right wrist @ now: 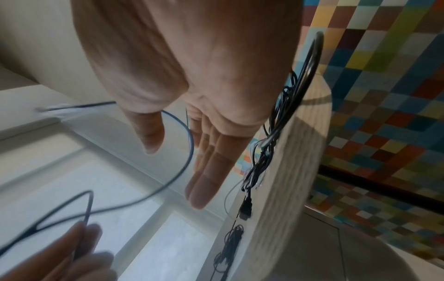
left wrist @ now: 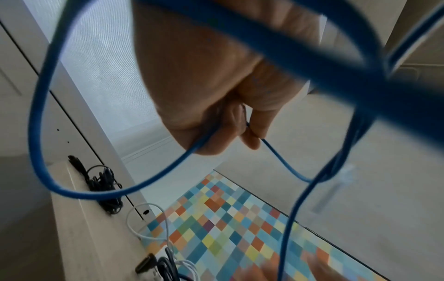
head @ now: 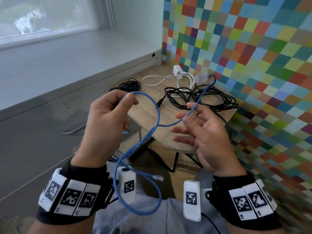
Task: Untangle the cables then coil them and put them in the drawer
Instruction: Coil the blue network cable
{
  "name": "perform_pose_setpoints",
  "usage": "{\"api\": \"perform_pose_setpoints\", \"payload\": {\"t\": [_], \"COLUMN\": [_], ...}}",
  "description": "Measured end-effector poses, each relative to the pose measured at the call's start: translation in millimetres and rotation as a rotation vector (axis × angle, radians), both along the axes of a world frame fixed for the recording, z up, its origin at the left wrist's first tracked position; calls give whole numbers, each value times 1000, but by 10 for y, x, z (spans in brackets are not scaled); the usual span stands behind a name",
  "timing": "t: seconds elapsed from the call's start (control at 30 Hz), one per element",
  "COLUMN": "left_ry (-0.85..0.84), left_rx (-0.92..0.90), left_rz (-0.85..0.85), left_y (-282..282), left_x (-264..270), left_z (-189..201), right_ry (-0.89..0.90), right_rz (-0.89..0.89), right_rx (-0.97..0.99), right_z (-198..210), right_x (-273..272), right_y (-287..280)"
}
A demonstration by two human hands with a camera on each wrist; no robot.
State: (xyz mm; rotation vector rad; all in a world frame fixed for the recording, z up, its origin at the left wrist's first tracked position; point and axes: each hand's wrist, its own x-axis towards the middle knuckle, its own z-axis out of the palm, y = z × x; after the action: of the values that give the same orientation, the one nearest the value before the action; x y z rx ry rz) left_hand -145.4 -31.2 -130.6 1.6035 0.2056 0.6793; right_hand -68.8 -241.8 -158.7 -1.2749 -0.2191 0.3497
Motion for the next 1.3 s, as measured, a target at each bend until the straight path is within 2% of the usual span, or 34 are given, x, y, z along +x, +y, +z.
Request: {"api": "perform_pose_setpoints", "payload": {"t": [0.23,0.37,0.53,0.7,0.8,0.9,1.1,1.17,1.3], "left_ry": [-7,-23,-38,-21,-9,4,-7,-1,-19], "left_rx": [48,99,169,213,196,196,189,187,111], "left_rz": [5,32,106,144,163,165,131,130,203], "left_y": [-153,-131,-110,-115,-80,-62,-161,-133,119], "left_x": [46,51,56,30,22,5,26,26,13], "left_z": [-34,-48,-63,-47,-45,-37,-35,-45,-91], "right_ry": [24,-3,19,-142,-229,-325,-450,-452,-353], "right_rz": [233,247,261,299,216,146,273,218,-101], "right_rx": [-54,-121,-23,-205,-262,-239,-530,-507,-319], "right_z": [-12,23,48,40,18,62,-16,-27,-1], "right_x": [-164,-194,-224,-247,-231,-238,-318,-292,-69], "right_y": [167,184,172,150,144,129,253,225,23]}}
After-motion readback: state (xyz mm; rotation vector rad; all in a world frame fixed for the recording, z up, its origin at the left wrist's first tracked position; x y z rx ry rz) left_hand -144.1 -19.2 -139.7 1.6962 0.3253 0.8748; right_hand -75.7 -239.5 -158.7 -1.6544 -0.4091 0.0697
